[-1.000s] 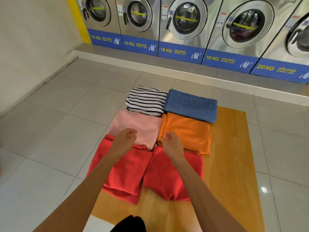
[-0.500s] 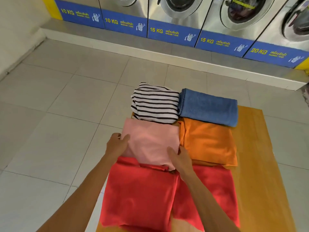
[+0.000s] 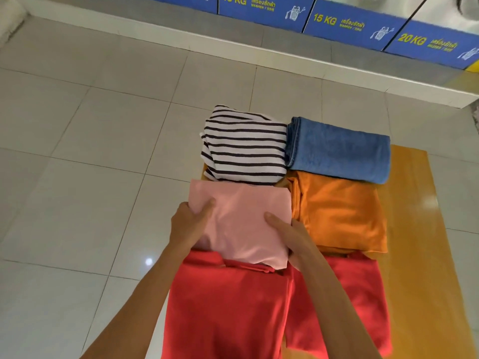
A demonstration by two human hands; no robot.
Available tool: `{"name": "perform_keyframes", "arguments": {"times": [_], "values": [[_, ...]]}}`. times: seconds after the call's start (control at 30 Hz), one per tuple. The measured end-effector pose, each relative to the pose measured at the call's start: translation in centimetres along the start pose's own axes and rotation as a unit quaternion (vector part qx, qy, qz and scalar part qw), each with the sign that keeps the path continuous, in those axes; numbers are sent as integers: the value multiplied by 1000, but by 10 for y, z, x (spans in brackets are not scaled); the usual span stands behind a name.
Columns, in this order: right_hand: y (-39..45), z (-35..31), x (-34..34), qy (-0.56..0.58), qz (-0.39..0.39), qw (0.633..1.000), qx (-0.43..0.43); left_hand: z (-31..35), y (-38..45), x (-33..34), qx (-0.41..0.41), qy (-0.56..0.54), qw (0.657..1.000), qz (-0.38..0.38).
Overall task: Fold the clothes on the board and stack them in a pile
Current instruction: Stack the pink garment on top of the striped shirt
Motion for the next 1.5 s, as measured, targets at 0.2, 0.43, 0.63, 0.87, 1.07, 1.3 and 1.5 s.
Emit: {"name": "perform_keyframes", "arguments": {"times": [0.2, 0.43, 0.63, 0.87, 1.07, 1.3, 1.5], "values": [[-28, -11, 1, 23, -17, 995, -91, 5, 7, -10, -60, -150, 975, -151], [-49, -96, 2, 7, -33, 986, -162, 87, 30, -47, 5, -186, 968, -168], [-25, -195, 6, 10, -16, 975, -220, 178, 86, -56, 67, -185, 973, -118], [72, -195, 18, -110, 95, 973, -177, 143, 157, -4, -20, -138, 988, -67], [91, -190, 16, -130, 128, 961, -207, 123, 173, 2, -28, -156, 987, -39], [91, -194, 15, -139, 135, 962, -190, 117, 165, -9, -17, -172, 985, -21], [63, -181, 10, -165, 169, 946, -224, 105, 135, -31, 27, -130, 991, 7]]}}
Point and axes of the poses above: each hand's wrist, its own y-axis towards the middle knuckle, its own x-axis out of the palm, z = x × y, the point moved 5 cm from there along y, towards the middle knuckle, and after that the axes turned 8 degrees about x, right-handed, at the moved point
